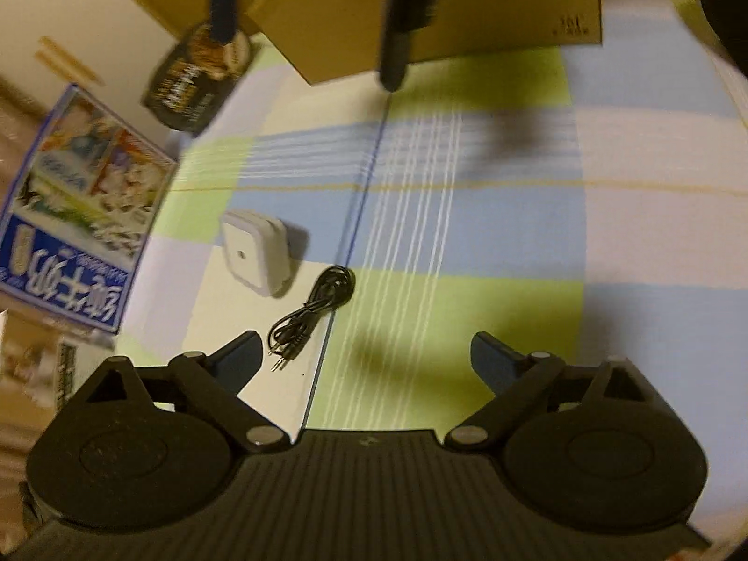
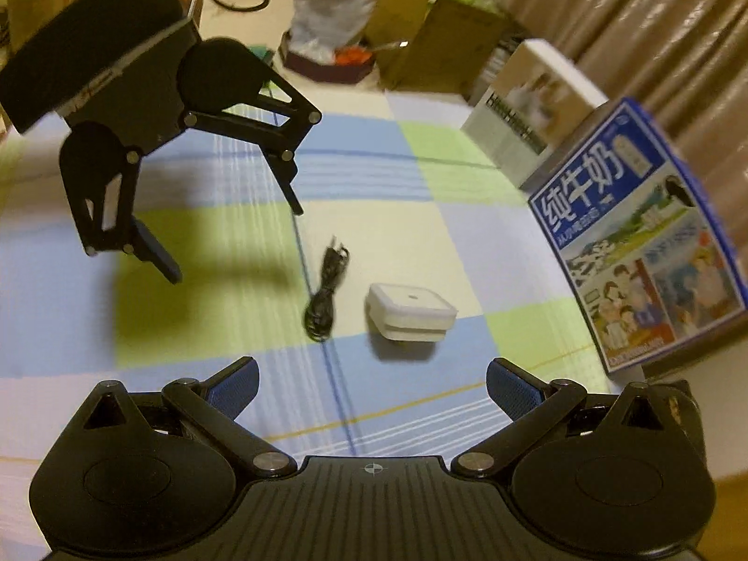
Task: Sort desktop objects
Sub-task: 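Lower the right tool to the white square night light while the left lowers to the black cable, then close the right tool on the night light while the left closes on the black cable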
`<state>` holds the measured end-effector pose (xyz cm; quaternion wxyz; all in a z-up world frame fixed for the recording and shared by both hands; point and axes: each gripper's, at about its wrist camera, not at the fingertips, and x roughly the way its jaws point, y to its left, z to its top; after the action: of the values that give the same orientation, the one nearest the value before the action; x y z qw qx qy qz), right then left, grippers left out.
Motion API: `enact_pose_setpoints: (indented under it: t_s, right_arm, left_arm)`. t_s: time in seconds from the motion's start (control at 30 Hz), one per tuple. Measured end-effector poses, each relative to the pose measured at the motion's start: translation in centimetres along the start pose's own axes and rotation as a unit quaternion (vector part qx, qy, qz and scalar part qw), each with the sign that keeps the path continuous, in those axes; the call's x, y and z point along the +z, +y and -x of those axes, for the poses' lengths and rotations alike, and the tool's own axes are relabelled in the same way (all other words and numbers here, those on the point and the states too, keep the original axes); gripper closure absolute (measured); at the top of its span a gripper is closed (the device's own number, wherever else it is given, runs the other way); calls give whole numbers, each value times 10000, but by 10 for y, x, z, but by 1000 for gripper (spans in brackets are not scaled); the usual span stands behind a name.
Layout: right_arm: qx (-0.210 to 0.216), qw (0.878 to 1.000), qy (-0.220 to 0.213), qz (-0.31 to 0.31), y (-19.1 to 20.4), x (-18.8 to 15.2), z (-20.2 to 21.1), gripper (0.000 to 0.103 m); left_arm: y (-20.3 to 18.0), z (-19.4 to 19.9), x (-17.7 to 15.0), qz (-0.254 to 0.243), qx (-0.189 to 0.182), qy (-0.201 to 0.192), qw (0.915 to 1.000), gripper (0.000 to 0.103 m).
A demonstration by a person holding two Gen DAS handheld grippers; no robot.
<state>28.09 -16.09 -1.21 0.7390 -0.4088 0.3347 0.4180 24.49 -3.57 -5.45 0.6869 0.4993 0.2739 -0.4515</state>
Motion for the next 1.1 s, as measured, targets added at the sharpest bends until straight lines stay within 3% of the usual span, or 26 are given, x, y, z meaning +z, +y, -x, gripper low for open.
enact_pose_setpoints:
  t_s: [0.13,0.23,0.33,0.47,0.63,0.7,0.87,1.0,1.1]
  right_arm:
    - [115,9999,89,28,-16,0,-29,2]
    - [228,9996,133,104,-23,1,-47,4]
    - [369,9991,195,120,-31,8,-65,17]
    - [490,9985,205,132,-39,14,-79,20]
    - [546,9981,262,148,-52,21,-95,21]
    - [603,9979,239,67,-56,24,-101,21]
    - [780,9965,273,-102,-60,30,-117,22]
    - [810,9955,386,-297,-62,31,-126,38]
    - [877,9938,353,-591,-62,27,-122,39]
  left_arm:
    - [15,-25,-7,-159,-318,-98,9993,12]
    - [27,-41,-10,-282,-448,-76,9986,19]
    - [44,-55,-13,-206,-498,-62,9985,24]
    - [66,-73,-14,-61,-631,2,9980,29]
    - [83,-90,-13,38,-906,40,9959,47]
    - [88,-93,-10,93,-967,57,9953,61]
    - [91,-97,-8,163,-1186,71,9928,82]
    - [92,-95,-13,320,-1246,108,9916,84]
    - [93,-93,-18,508,-1249,110,9908,85]
